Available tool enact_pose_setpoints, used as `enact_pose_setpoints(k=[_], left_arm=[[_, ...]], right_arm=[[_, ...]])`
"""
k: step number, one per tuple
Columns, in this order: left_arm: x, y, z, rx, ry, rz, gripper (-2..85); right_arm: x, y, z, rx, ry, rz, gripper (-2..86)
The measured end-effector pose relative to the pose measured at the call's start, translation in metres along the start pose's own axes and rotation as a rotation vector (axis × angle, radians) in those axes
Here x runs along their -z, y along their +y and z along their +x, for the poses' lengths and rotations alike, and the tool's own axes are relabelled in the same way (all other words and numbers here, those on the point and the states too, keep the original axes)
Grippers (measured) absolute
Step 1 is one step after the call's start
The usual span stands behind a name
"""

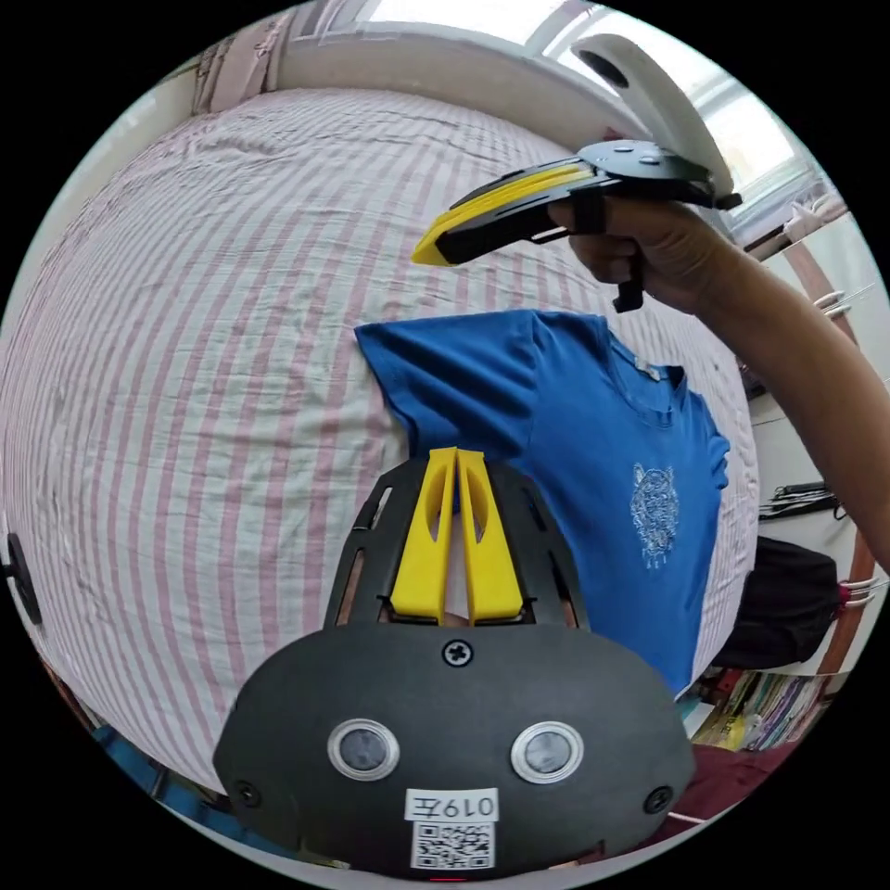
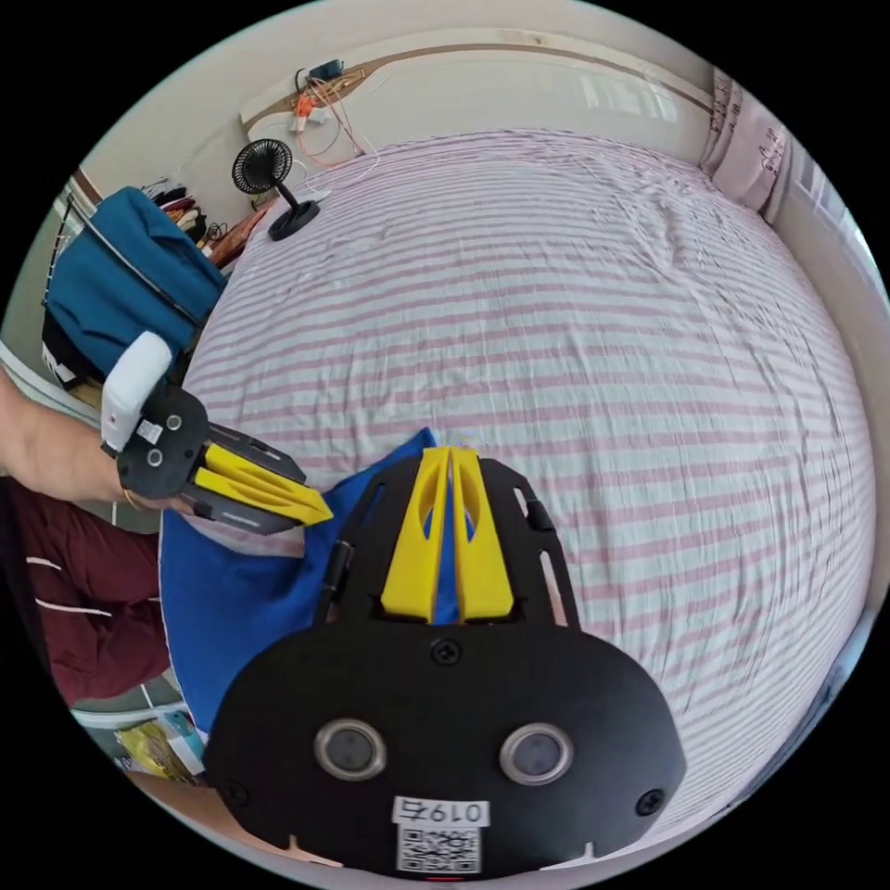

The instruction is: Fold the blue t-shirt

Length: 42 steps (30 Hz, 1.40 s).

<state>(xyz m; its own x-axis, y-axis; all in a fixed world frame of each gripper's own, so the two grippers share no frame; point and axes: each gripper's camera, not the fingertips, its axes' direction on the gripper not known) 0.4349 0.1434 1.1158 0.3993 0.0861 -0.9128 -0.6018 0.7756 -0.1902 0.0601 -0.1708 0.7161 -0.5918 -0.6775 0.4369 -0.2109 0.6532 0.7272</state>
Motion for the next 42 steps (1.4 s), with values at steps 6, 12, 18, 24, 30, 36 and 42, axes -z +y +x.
enact_pose_setpoints(k=[6, 12, 18, 24, 30, 36, 42], left_arm=[[-0.020, 0.005, 0.013, 0.068, 0.047, -0.095, 0.9], [-0.015, 0.005, 0.026, 0.082, 0.035, -0.064, 0.9], [0.016, -0.002, 0.037, 0.074, 0.098, 0.070, 0.8], [-0.004, -0.029, 0.122, -0.198, 0.132, 0.034, 0.7], [-0.048, -0.053, 0.203, -0.350, 0.030, -0.063, 0.6], [-0.074, -0.062, 0.234, -0.401, -0.029, -0.135, 0.8], [-0.080, -0.073, 0.260, -0.484, -0.056, -0.166, 0.8]], right_arm=[[0.002, 0.047, -0.019, -0.123, -0.092, 0.066, -0.9], [0.034, 0.100, -0.043, -0.355, 0.013, 0.305, -1.0], [0.057, 0.164, -0.124, -0.502, 0.362, 0.189, -1.0], [0.035, 0.218, -0.184, -0.572, 0.542, -0.001, -1.0], [0.022, 0.246, -0.187, -0.675, 0.428, -0.057, -0.8], [0.029, 0.276, -0.178, -0.716, 0.298, -0.009, -0.7], [0.043, 0.304, -0.194, -0.656, 0.296, 0.034, -0.8]])
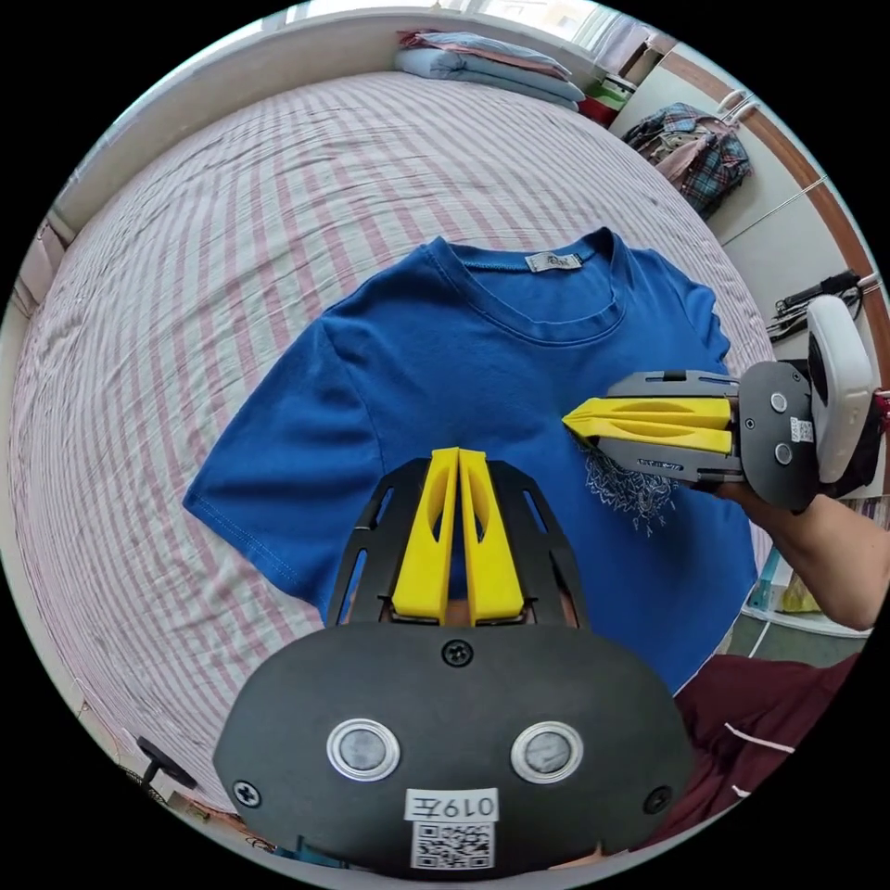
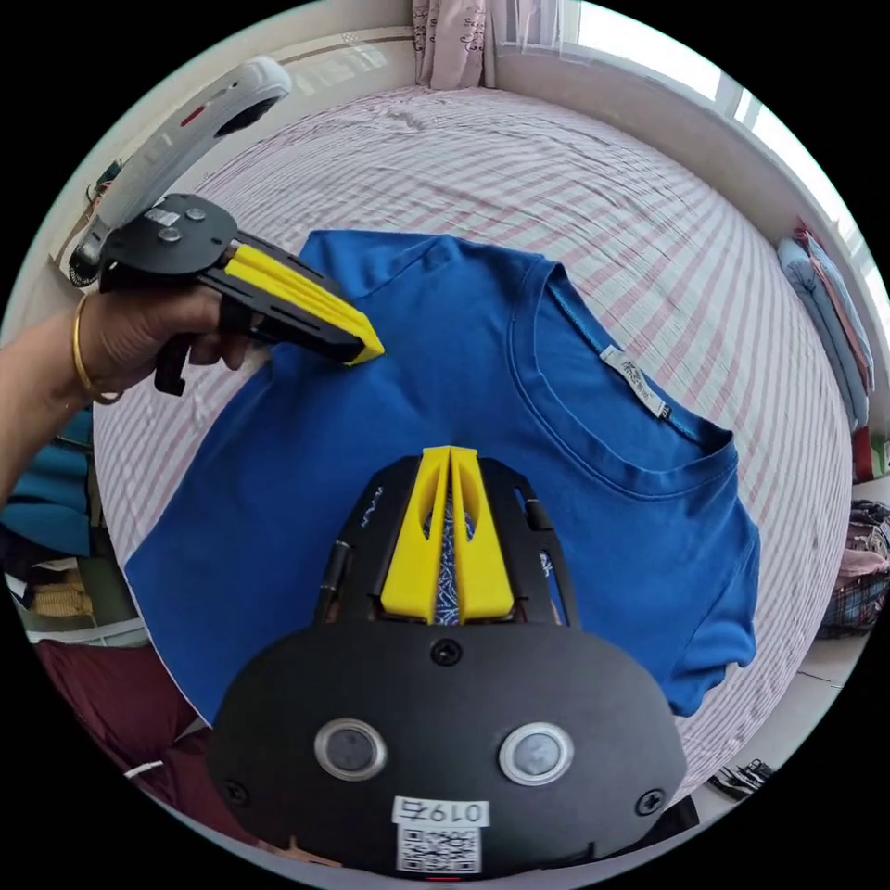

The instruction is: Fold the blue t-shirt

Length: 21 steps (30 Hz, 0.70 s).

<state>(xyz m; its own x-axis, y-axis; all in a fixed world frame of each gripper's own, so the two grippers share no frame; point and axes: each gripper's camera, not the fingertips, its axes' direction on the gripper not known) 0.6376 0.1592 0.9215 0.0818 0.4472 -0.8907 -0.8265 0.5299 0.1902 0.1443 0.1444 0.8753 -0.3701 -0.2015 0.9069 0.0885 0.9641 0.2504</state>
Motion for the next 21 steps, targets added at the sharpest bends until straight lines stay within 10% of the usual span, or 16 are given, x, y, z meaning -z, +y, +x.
enact_pose_setpoints(k=[6, 15, 21], left_arm=[[0.051, 0.003, 0.009, 0.165, -0.167, 0.202, 1.1], [0.041, -0.185, 0.156, -0.336, 0.418, 0.295, 5.3], [-0.025, -0.317, 0.265, -0.649, 0.656, 0.007, 7.4]], right_arm=[[0.082, 0.080, 0.025, -0.153, 0.046, 0.273, 0.0], [0.137, 0.342, 0.197, -1.019, -0.116, 0.451, 6.1], [0.116, 0.382, 0.224, -1.055, -0.222, 0.521, 8.4]])
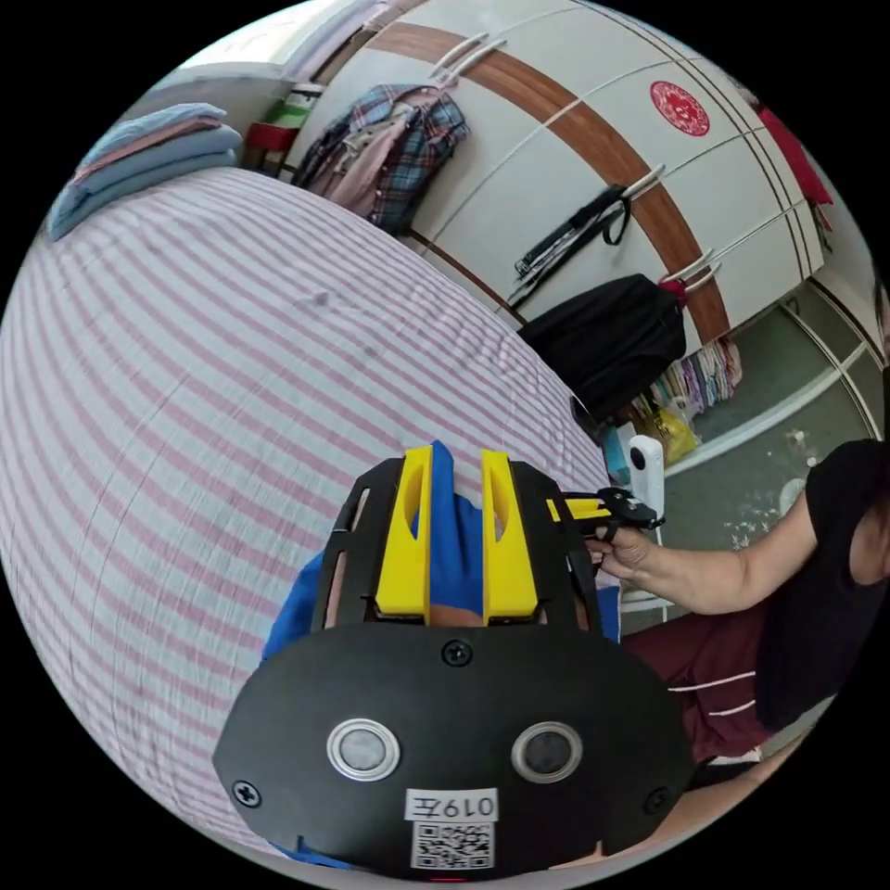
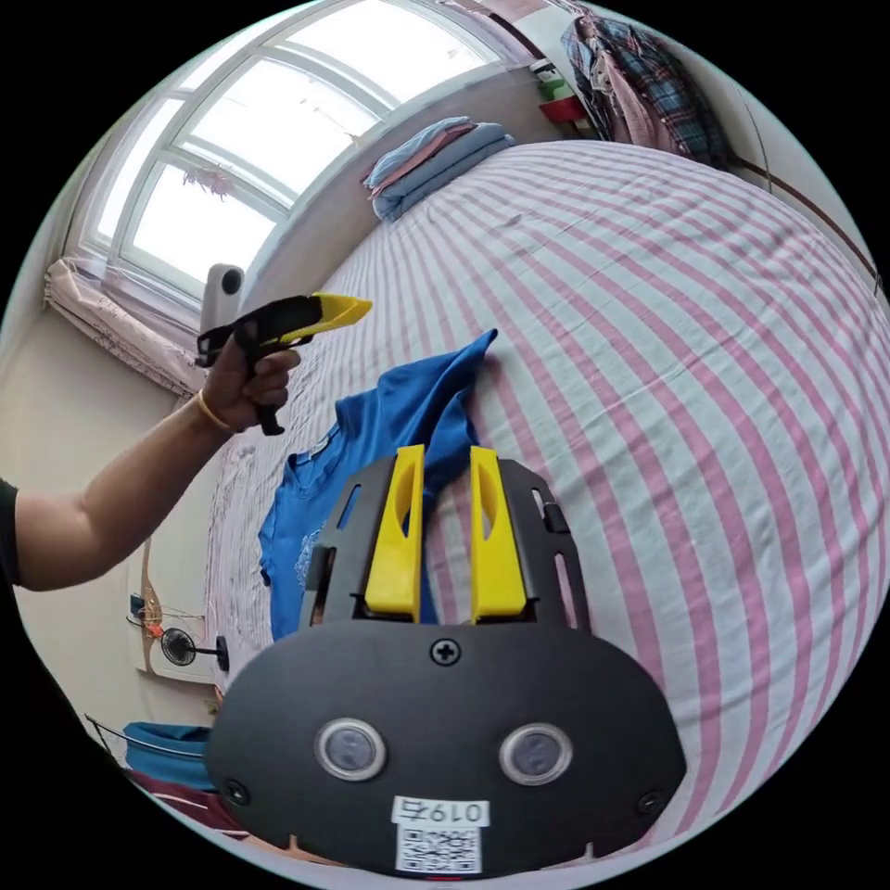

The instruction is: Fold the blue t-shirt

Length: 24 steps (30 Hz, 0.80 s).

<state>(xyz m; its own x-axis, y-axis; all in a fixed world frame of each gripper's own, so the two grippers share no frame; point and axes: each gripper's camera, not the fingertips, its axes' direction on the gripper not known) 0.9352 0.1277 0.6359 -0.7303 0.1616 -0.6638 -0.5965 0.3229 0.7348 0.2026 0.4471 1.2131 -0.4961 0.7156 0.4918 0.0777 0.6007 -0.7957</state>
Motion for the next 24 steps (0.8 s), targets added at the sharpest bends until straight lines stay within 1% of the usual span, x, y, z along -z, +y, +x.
enact_pose_setpoints(k=[2, 4, 6, 8, 10, 12, 16, 17, 19, 21, 24], left_arm=[[-0.025, -0.027, -0.011, -0.010, 0.034, -0.099, 8.0], [-0.049, -0.055, -0.019, -0.036, -0.006, -0.197, 8.3], [-0.066, -0.072, -0.022, -0.056, 0.021, -0.242, 8.4], [-0.085, -0.086, -0.023, -0.080, 0.044, -0.310, 8.4], [-0.112, -0.100, -0.020, -0.127, -0.007, -0.416, 8.5], [-0.126, -0.108, -0.020, -0.143, -0.033, -0.461, 8.5], [-0.140, -0.125, -0.028, -0.118, -0.050, -0.445, 7.4], [-0.141, -0.127, -0.028, -0.118, -0.048, -0.440, 7.1], [-0.149, -0.132, -0.028, -0.114, 0.000, -0.433, 5.1], [-0.158, -0.133, -0.025, -0.129, 0.002, -0.461, 3.5], [-0.166, -0.135, -0.022, -0.162, 0.005, -0.498, 2.0]], right_arm=[[-0.002, -0.001, 0.009, 0.027, -0.023, -0.013, 8.7], [-0.001, -0.001, 0.019, 0.047, -0.048, -0.020, 8.7], [0.005, 0.000, 0.035, 0.054, -0.083, -0.025, 8.6], [0.014, 0.004, 0.046, 0.051, -0.071, -0.008, 8.4], [0.022, 0.006, 0.055, 0.065, -0.105, 0.018, 8.3], [0.023, 0.005, 0.057, 0.133, -0.138, -0.004, 8.3], [0.014, 0.002, 0.061, 0.199, -0.150, -0.067, 7.9], [0.012, 0.001, 0.064, 0.206, -0.180, -0.075, 7.4], [0.012, 0.000, 0.068, 0.206, -0.206, -0.073, 5.7], [0.010, 0.000, 0.067, 0.217, -0.199, -0.091, 1.5], [0.016, 0.001, 0.061, 0.236, -0.165, -0.072, -0.1]])
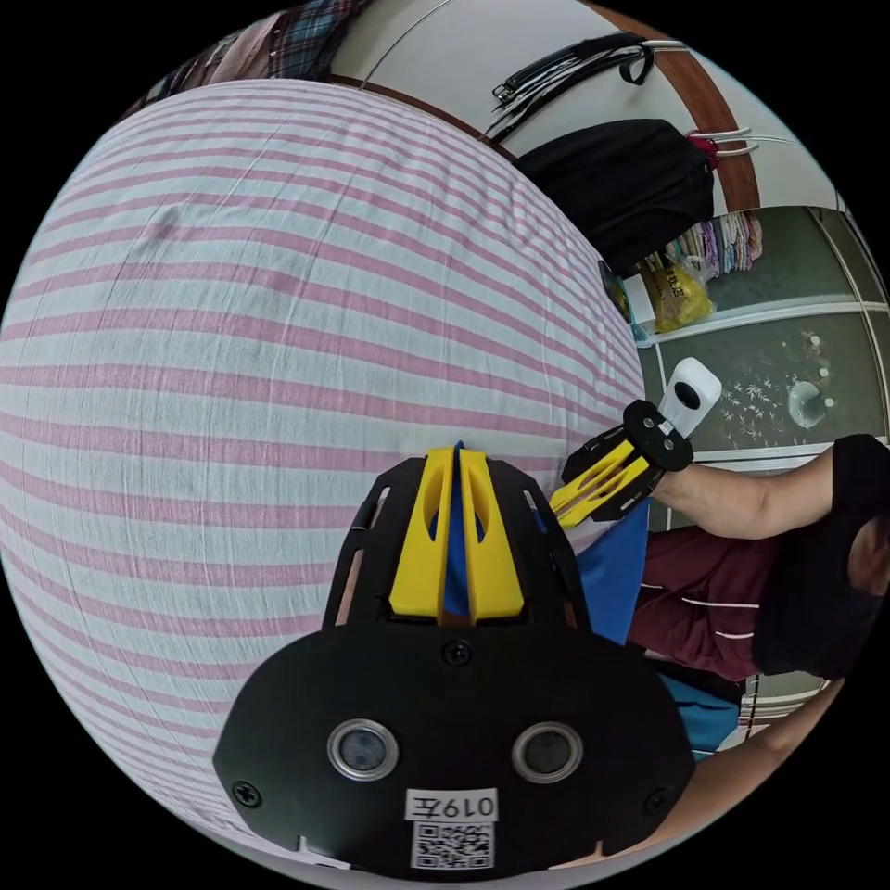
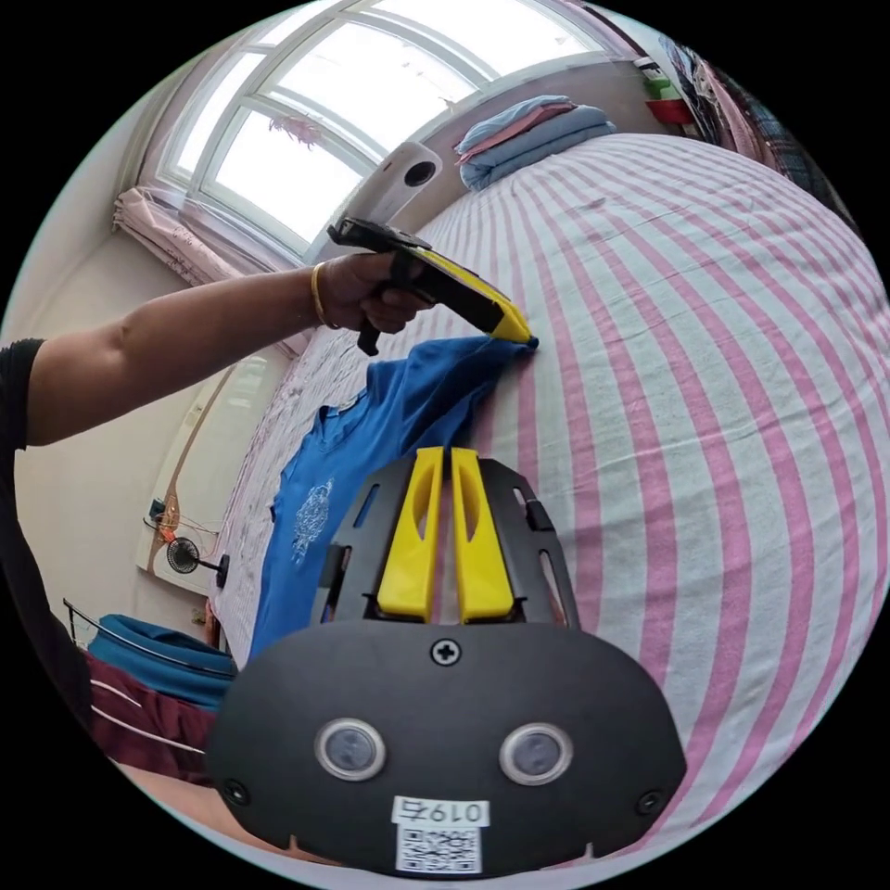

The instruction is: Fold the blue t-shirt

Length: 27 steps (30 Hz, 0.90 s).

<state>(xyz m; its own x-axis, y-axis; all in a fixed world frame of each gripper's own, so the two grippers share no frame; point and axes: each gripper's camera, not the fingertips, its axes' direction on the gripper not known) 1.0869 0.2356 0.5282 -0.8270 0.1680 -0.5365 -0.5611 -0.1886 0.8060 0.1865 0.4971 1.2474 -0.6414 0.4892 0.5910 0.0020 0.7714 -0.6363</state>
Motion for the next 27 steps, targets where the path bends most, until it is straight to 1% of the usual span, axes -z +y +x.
enact_pose_setpoints(k=[2, 4, 7, 9, 10, 14, 16, 21, 25, 27], left_arm=[[0.004, -0.002, 0.000, 0.007, -0.025, 0.023, 1.6], [0.016, -0.002, 0.000, 0.011, -0.052, 0.092, 1.3], [0.022, -0.002, 0.001, 0.014, -0.108, 0.129, 1.1], [0.020, -0.003, 0.001, 0.022, -0.152, 0.136, 1.1], [0.018, -0.004, 0.001, 0.034, -0.170, 0.148, 1.2], [0.005, -0.013, 0.008, 0.038, -0.247, 0.146, 1.3], [-0.003, -0.020, 0.011, 0.039, -0.292, 0.117, 1.7], [0.003, -0.025, -0.001, 0.049, -0.205, 0.077, 3.8], [0.013, -0.025, -0.015, 0.072, -0.113, 0.082, 8.3], [0.016, -0.024, -0.020, 0.091, -0.078, 0.097, 9.0]], right_arm=[[0.008, 0.000, -0.007, 0.011, 0.031, 0.017, -0.4], [0.019, 0.000, -0.019, 0.027, 0.083, 0.024, -0.6], [0.029, 0.003, -0.039, 0.067, 0.194, 0.006, -0.7], [0.022, 0.006, -0.044, 0.030, 0.286, -0.049, -0.7], [0.019, 0.007, -0.043, 0.014, 0.301, -0.061, -0.7], [0.002, 0.011, -0.026, -0.146, 0.307, -0.085, -0.1], [-0.001, 0.010, -0.024, -0.180, 0.284, -0.083, 0.7], [-0.002, 0.006, -0.022, -0.160, 0.230, -0.102, 5.6], [-0.003, 0.004, -0.026, -0.133, 0.219, -0.117, 6.9], [-0.001, 0.003, -0.026, -0.146, 0.226, -0.116, 6.8]])
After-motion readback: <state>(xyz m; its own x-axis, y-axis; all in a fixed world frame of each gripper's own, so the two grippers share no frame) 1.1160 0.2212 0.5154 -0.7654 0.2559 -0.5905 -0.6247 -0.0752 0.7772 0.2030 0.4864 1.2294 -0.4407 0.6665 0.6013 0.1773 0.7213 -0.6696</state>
